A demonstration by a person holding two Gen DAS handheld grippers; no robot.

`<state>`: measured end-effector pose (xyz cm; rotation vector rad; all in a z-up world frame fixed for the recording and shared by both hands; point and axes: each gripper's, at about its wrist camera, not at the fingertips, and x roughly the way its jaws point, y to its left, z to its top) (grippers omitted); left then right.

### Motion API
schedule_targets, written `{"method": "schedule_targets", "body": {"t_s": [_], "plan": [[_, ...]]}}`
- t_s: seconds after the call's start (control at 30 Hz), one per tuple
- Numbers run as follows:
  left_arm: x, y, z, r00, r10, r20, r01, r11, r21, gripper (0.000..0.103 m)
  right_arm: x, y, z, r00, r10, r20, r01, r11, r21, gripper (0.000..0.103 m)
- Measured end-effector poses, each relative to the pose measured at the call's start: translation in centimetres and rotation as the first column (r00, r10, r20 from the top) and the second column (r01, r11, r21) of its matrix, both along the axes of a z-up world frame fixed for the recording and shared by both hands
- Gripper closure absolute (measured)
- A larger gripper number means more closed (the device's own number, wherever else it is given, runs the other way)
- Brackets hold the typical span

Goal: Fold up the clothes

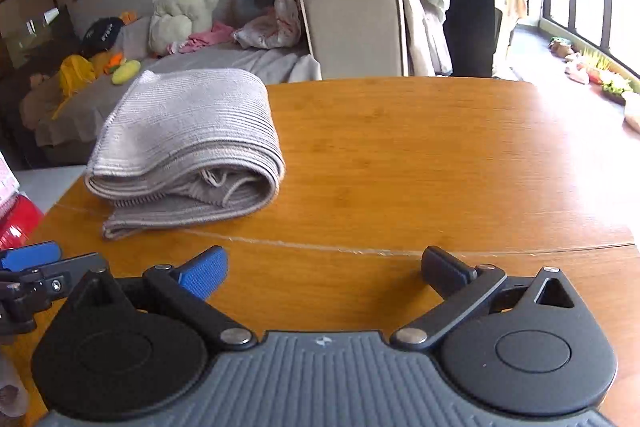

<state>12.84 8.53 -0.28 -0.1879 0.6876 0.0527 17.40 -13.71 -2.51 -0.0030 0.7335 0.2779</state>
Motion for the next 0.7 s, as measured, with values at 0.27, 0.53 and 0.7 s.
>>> {"method": "schedule_targets", "body": {"t_s": [0.27, 0.53, 0.7], "plan": [[1.1, -1.3, -1.3, 0.996, 0.074, -0.044, -0.067, 0.988, 0.141, 0.000, 0.4, 0.8, -0.2, 0.999, 0.032, -0.001, -0.032, 0.995, -0.090, 0.000], [2.0, -1.8, -1.5, 0.999, 0.012, -0.044, -0.005, 0.988, 0.153, 0.000, 0.3, 0.6, -0.3, 0.999, 0.035, 0.001, -0.034, 0.995, -0.089, 0.000], [2.0, -1.6, -1.5, 0.999, 0.012, -0.044, -0.005, 0.988, 0.152, 0.000, 0.3, 0.7, -0.2, 0.999, 0.034, 0.002, -0.034, 0.995, -0.090, 0.000]]}}
